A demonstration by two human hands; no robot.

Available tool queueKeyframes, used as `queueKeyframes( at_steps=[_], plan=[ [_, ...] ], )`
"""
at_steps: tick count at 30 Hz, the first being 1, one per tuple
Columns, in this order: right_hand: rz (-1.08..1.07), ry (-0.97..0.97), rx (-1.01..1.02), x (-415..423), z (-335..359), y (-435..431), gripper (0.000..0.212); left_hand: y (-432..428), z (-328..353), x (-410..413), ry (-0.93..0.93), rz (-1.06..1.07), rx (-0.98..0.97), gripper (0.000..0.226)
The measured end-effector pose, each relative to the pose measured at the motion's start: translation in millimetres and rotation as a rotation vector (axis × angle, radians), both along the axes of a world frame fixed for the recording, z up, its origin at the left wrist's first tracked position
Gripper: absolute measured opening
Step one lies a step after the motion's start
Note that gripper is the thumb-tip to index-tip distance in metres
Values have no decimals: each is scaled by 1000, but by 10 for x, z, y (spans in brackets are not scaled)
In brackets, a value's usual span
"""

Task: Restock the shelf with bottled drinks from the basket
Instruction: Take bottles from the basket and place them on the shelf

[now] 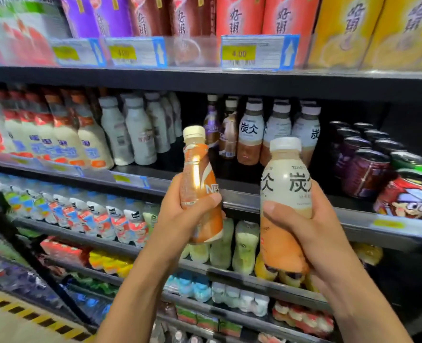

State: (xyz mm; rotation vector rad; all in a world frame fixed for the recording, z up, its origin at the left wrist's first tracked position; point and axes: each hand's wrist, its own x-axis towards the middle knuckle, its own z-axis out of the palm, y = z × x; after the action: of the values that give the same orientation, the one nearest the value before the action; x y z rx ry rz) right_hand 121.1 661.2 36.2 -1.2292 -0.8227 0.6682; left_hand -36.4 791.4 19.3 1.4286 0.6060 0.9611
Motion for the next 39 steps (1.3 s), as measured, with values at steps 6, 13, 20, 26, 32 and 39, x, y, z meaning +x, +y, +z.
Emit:
queueKeyframes(
  at_steps=[6,13,20,26,32,39],
  plan=[
    [-104,13,-41,166,142,624,39,746,225,205,36,-24,28,47],
    [-222,18,-131,285,303,1137,38,1544,413,505,161,58,-11,41],
    [-437,-13,-133,375,341,1660,54,2321,410,980,256,28,63,81],
    [-499,-220,-246,527,248,1949,71,2669,124,1208,195,-26,128,68],
    [-554,-365,-299,546,144,2051,76,2723,100,1298,253,11,126,70],
    [-558,-440,-335,632,46,2071,81,2835,9,1450,292,1,280,72]
  ],
)
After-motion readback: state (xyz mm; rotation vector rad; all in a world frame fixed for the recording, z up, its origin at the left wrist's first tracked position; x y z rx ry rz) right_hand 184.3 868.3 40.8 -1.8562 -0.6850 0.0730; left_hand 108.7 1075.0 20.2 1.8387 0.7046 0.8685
